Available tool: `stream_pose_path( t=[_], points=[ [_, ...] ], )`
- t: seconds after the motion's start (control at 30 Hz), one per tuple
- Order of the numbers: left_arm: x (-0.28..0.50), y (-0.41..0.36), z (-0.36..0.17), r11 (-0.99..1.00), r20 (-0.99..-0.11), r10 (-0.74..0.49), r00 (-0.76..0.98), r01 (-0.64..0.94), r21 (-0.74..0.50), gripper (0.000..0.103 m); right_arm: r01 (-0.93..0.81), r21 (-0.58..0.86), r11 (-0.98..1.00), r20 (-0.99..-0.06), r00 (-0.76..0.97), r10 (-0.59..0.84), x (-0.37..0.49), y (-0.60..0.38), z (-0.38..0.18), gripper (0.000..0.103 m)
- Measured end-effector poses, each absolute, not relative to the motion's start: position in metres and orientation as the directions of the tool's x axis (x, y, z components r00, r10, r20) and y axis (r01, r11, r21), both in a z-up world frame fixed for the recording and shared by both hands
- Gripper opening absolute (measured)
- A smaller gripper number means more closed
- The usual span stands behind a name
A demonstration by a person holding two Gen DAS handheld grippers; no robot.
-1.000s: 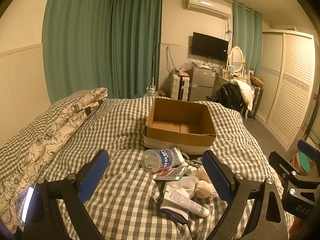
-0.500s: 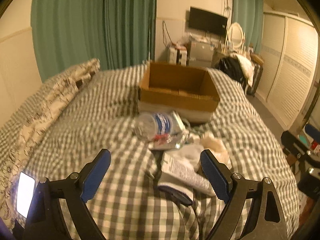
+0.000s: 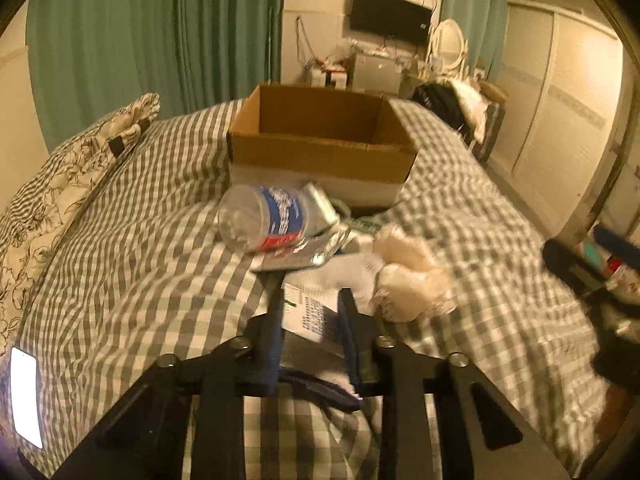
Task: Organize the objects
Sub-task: 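Grasp the lace-trimmed cloth with the right gripper while the left gripper grasps the white tube, then drop the cloth into the box with the right gripper while the left drops the tube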
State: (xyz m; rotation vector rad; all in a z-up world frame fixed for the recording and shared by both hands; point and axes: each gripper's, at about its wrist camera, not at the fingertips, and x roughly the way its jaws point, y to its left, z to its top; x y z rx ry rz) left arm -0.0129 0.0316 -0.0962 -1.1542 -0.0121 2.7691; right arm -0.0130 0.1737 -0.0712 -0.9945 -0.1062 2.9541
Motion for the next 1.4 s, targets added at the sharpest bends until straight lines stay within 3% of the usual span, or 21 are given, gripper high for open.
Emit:
stream_pose_path(
  t=[0.2,0.43,0.63,0.73,0.8,0.83,0.87,0.93,0.97,1.07,1.4],
  points=[
    [-0.003,0.027,-0.071,-0.985,-0.666,0.170,-0.727,-0.153,-0.084,0.007,0.006,-0.084,-0.996,-0.601,-0.798,0.046,-0.011,0.169,-0.068,0.103],
    [0.005,0.002,-0.021,-0.984,-0.571,0.179,-0.801,-0.134,-0.120,0.006,0.040,-0.094,-0.995,-0.610,-0.792,0.026,-0.020,0.157,-0.069,0.103],
    [-0.005,-0.019,-0.004,-0.990,-0.554,0.139,-0.821,-0.094,-0.110,0.006,0.139,-0.092,-0.986,-0.693,-0.720,-0.037,-0.052,0.131,-0.100,0.101],
    [-0.010,-0.026,-0.008,-0.990,-0.565,0.134,-0.814,-0.090,-0.105,0.006,0.203,-0.061,-0.977,-0.749,-0.657,-0.089,-0.066,0.119,-0.119,0.079],
    [-0.016,-0.027,-0.012,-0.991,-0.578,0.133,-0.805,-0.090,-0.103,0.005,0.229,-0.046,-0.972,-0.767,-0.631,-0.112,-0.070,0.114,-0.128,0.074],
    [-0.017,-0.026,-0.015,-0.991,-0.581,0.133,-0.803,-0.089,-0.104,0.006,0.237,-0.046,-0.970,-0.772,-0.625,-0.116,-0.072,0.112,-0.131,0.067],
    [-0.017,-0.024,-0.016,-0.991,-0.585,0.134,-0.800,-0.091,-0.103,0.006,0.250,-0.042,-0.967,-0.779,-0.614,-0.125,-0.073,0.111,-0.133,0.049],
    [-0.018,-0.023,-0.017,-0.990,-0.586,0.137,-0.799,-0.094,-0.102,0.006,0.269,-0.026,-0.963,-0.790,-0.596,-0.145,-0.074,0.110,-0.136,0.025],
    [-0.019,-0.022,-0.016,-0.990,-0.585,0.138,-0.799,-0.096,-0.101,0.006,0.266,-0.028,-0.964,-0.787,-0.601,-0.143,-0.074,0.111,-0.135,0.020],
    [-0.021,-0.021,-0.009,-0.991,-0.577,0.136,-0.805,-0.102,-0.092,0.006,0.278,-0.039,-0.960,-0.760,-0.631,-0.152,-0.069,0.114,-0.120,0.015],
    [-0.067,-0.011,0.046,-0.988,-0.522,0.152,-0.839,-0.135,-0.072,0.006,0.293,-0.088,-0.952,-0.574,-0.796,-0.191,-0.077,0.129,0.003,0.014]
  ],
)
